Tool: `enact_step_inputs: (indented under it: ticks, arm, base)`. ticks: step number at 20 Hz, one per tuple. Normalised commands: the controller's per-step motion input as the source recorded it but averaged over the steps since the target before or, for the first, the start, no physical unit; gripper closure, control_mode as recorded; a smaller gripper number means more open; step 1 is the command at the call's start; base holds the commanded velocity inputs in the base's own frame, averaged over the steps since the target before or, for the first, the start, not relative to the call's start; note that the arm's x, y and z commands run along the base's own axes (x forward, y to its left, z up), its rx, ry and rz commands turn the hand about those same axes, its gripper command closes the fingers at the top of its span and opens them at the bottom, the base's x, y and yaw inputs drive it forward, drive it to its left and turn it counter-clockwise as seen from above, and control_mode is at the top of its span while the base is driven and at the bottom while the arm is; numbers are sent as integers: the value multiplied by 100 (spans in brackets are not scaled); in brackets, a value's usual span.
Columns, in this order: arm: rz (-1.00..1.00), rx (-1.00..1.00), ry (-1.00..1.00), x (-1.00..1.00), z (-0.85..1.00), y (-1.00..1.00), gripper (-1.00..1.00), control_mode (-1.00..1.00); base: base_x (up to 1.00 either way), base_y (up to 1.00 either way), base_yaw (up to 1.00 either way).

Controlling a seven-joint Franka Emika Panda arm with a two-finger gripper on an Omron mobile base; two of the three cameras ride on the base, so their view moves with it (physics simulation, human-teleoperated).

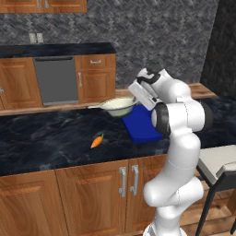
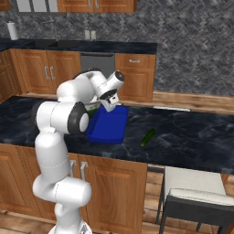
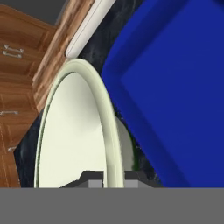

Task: Place the two vegetables and bowl onto the tray for setting up a vegetable dip station.

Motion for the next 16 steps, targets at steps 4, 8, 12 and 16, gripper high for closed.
enact_step_inputs:
  ticks: [4,8,12,16]
  arm:
    - [5,0,-5,0,0,-29,100,-100]
    - [4,0,-2,0,0,-31,100,-100]
    - [3,0,0,0,0,-31,100,-100]
    - [3,0,0,0,0,-32,100,-100]
  base:
    - [0,0,0]
    - [0,0,0]
    - [0,0,0]
    - [0,0,0]
